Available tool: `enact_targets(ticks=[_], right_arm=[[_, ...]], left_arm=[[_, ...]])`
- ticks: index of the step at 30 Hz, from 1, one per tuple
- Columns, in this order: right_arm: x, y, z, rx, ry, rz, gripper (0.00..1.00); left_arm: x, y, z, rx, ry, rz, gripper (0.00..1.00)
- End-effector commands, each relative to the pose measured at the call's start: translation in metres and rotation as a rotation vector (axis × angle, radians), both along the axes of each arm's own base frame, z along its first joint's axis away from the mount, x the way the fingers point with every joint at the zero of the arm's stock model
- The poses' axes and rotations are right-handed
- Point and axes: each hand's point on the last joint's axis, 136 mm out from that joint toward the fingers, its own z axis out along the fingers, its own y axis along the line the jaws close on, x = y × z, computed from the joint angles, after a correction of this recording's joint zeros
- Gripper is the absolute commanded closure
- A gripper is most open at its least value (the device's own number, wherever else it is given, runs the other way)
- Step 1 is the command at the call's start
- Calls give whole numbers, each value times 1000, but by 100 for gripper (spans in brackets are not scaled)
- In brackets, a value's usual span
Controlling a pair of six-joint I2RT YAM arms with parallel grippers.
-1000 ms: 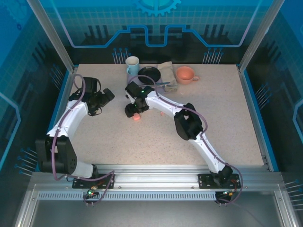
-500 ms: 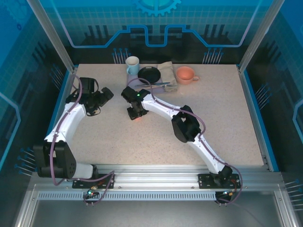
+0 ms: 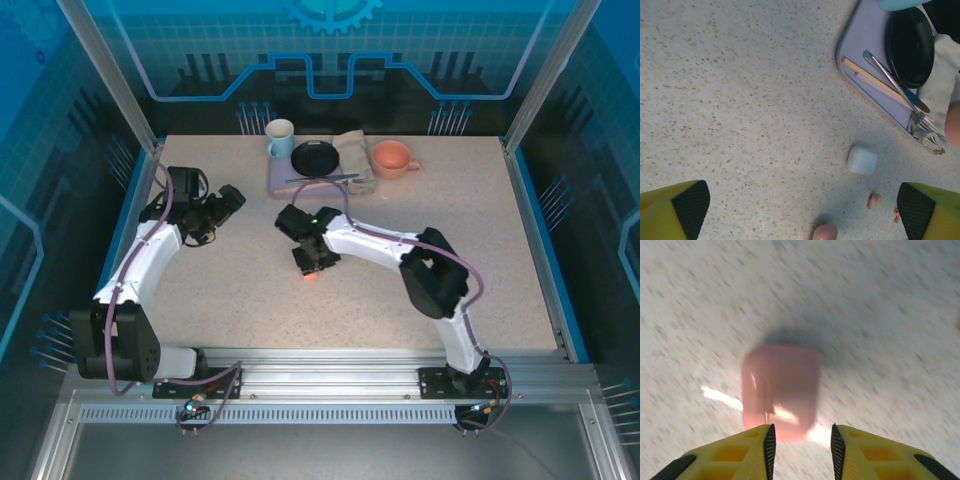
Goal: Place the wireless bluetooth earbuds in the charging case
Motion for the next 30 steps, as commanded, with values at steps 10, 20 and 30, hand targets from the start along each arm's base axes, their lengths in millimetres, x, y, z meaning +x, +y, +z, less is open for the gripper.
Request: enact_targets(ticks=[10,20,30], right_arm=[[-24,-39,-2,138,31,-177,32],[-6,30,-19,240,114,-114,31],[-52,111,31,457,190,143,34]], left_arm=[[6,-64,9,-39,-29,-163,1],[10,-43,23,52,-43,-123,1],[7,14,57,25,-114,29,1]])
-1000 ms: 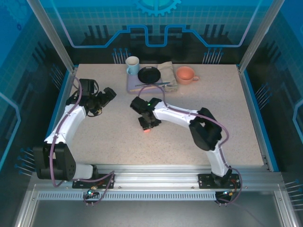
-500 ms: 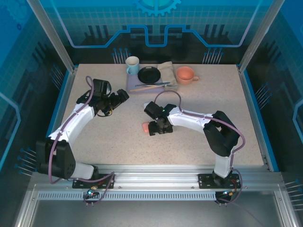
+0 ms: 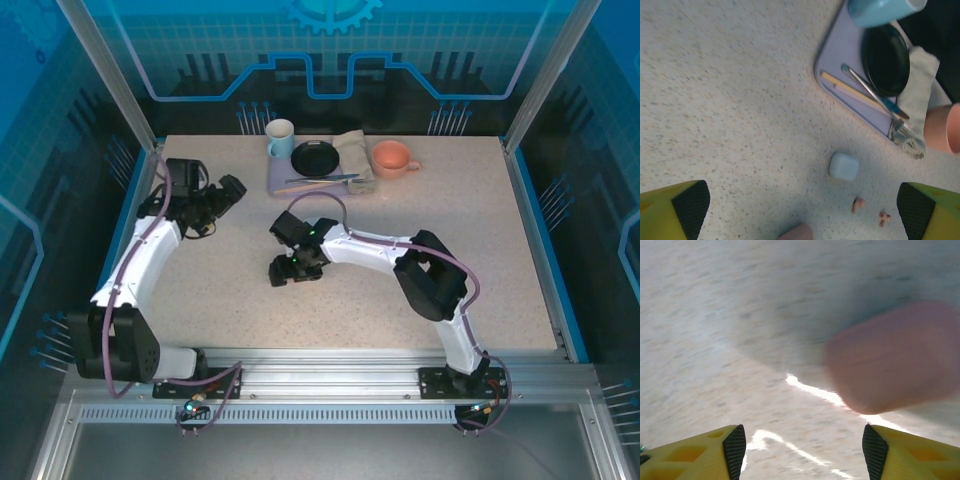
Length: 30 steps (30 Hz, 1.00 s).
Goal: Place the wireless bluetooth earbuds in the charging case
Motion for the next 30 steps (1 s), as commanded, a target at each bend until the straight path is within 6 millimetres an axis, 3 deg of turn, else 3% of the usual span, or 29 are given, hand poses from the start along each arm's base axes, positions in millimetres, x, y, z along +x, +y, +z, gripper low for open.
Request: enact_targets(ticks=[1,3,7,10,16,29,30], right_arm=[[-16,20,41,84,-33,119,34],[-8,4,45,5,-115,163,32],[26,-37,32,-222,-234,237,24],[48,-50,22,-283,-220,208,19],[60,-46,5,-328,-202,225,14],[47,-20,-18,-295,-130,207,18],[45,-19,-27,-309,-116,210,18]], left_arm=[[-4,15,30,6,-60,22,1],[-7,22,35,-6,-70,41,1],[-14,33,41,-33,-81,65,1],[-19,35,43,-37,-83,70,1],[-24,33,40,-39,-75,63,1],[-25,30,28,-74,-58,75,1],[-25,30,27,-76,-56,74,1]])
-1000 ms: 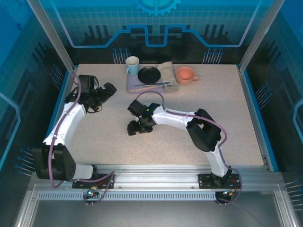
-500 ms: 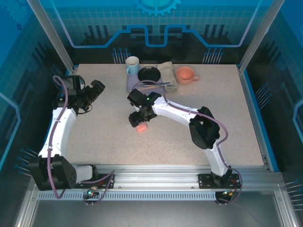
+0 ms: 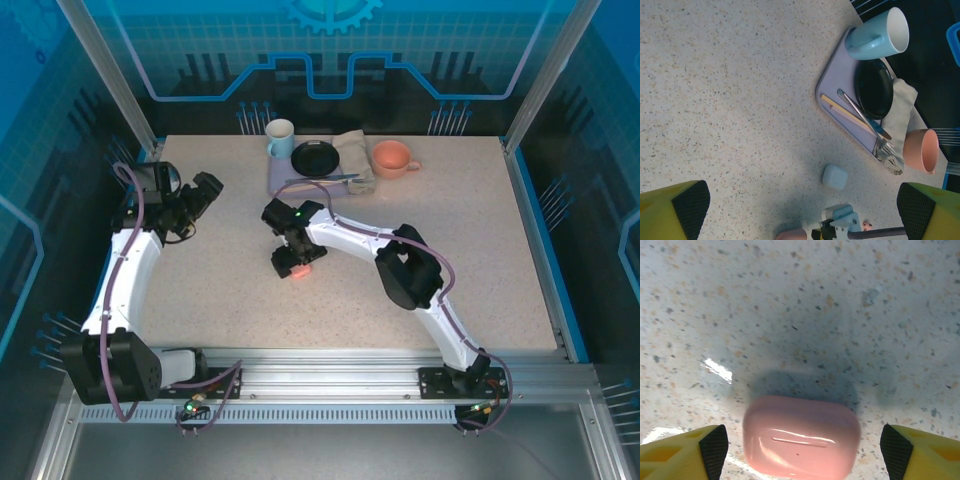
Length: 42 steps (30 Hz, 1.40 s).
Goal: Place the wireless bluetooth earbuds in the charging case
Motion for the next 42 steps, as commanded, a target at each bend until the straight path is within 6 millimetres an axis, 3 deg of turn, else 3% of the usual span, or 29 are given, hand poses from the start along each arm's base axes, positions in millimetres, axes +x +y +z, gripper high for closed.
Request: enact_targets(ticks=[1,15,20,26,30,33,37,42], right_arm=[[-13,10,-12,-17,44,4,19],[-20,-7,-25,-96,43,-90,21],[-19,-2,-30,-94,62,-113,28],[-14,-6,-28,-96,53,-165,45],[-6,-15,-17,-67,24,-237,49],[5,-25,12,24,-10,-335,50],[20,-46,46,127,-46,-471,51],[40,-72,80,266,-61,-652,51]], left_arm=[[-5,-4,0,-28,-5,-10,1],[-2,-7,-11,-50,3,-23,1],[-4,-10,-22,-59,21,-29,1],[-8,-14,-36,-69,42,-43,1],[-8,-22,-40,-68,40,-80,1],[-8,-36,-46,-67,40,-131,1],[-11,-65,-61,-72,13,-224,1],[-16,-113,-70,-132,-156,-377,1]])
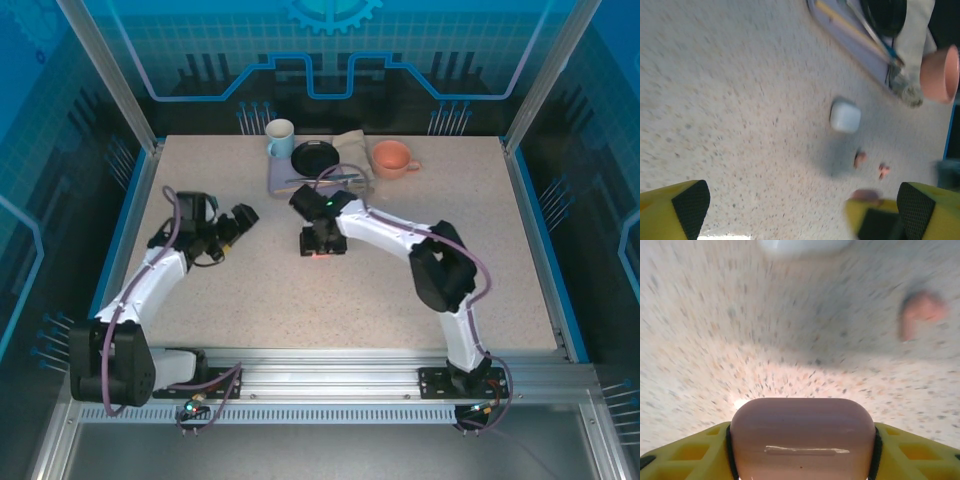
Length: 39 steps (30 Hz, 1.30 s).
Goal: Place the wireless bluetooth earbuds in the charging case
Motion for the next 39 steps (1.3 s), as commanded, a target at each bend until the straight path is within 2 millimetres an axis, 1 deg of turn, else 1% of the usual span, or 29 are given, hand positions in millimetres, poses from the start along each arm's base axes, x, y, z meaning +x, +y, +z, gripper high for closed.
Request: enact_targets(ticks=[1,5,8,11,14,17,19,25,30,34,39], right_arm=[[20,-9,38,153,-59,-169,51],[37,-25,64,285,-74,-317,52],[44,-31,78,378,-66,-419,52],[48,-31,84,469,-39,-505,52],[47,-28,88,542,-8,-571,52],[47,-27,93,593,9,-630,52],[47,-27,95,608,16,-653,52],[45,-23,103,664,37,-681,52],[45,-19,104,679,48,-682,53],[44,-14,107,697,57,-673,53],[41,-11,109,710,63,-661,54]], left_arm=[[6,-37,22,-84,-224,-128,1],[1,-71,27,-102,-370,-235,1],[2,-97,30,-97,-441,-298,2],[6,-124,35,-95,-505,-335,4],[13,-146,42,-97,-545,-358,6],[21,-161,44,-107,-565,-372,10],[26,-166,45,-120,-582,-359,13],[36,-169,49,-147,-619,-314,22],[42,-172,56,-167,-642,-302,29],[47,-175,62,-182,-659,-298,31],[53,-179,63,-190,-663,-297,34]])
